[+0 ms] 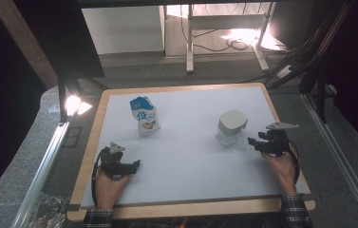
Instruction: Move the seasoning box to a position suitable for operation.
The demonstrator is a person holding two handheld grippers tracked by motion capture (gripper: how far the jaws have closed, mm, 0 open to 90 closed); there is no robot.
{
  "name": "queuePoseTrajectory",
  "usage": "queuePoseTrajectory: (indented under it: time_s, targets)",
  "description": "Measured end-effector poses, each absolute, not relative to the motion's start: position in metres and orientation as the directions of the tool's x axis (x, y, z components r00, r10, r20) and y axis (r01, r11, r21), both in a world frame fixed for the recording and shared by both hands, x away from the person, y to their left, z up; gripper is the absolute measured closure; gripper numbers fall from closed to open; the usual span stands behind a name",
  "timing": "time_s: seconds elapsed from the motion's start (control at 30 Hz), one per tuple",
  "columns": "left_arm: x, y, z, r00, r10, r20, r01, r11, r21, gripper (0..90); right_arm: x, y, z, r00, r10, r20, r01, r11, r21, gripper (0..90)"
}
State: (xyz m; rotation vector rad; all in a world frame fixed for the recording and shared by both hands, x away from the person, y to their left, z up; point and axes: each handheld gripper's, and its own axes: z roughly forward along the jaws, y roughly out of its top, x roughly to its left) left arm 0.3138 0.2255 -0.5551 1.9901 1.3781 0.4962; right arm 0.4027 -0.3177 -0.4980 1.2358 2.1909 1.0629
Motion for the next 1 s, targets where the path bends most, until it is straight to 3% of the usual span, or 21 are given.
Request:
queuePoseTrajectory:
  time_s: [0.17,0.4,1.0]
  targets:
    - [0.314,0.226,-0.555,0.375,0.925,-0.058,0.677,-0.230,0.699,4.7,0.414,-0.319,-0.497,-0.523,0.851,0.045,0.531,0.284,0.799,53.9]
    - [0.314,0.226,-0.555,0.375,0.925,-0.056,0.677,-0.232,0.698,4.7,0.431,-0.313,-0.491,-0.545,0.838,0.006,0.490,0.313,0.814,63.9]
    - [0.314,0.226,-0.555,0.375,0.925,-0.059,0.678,-0.231,0.698,4.7,0.455,-0.291,-0.497,-0.560,0.828,-0.041,0.448,0.343,0.826,66.8]
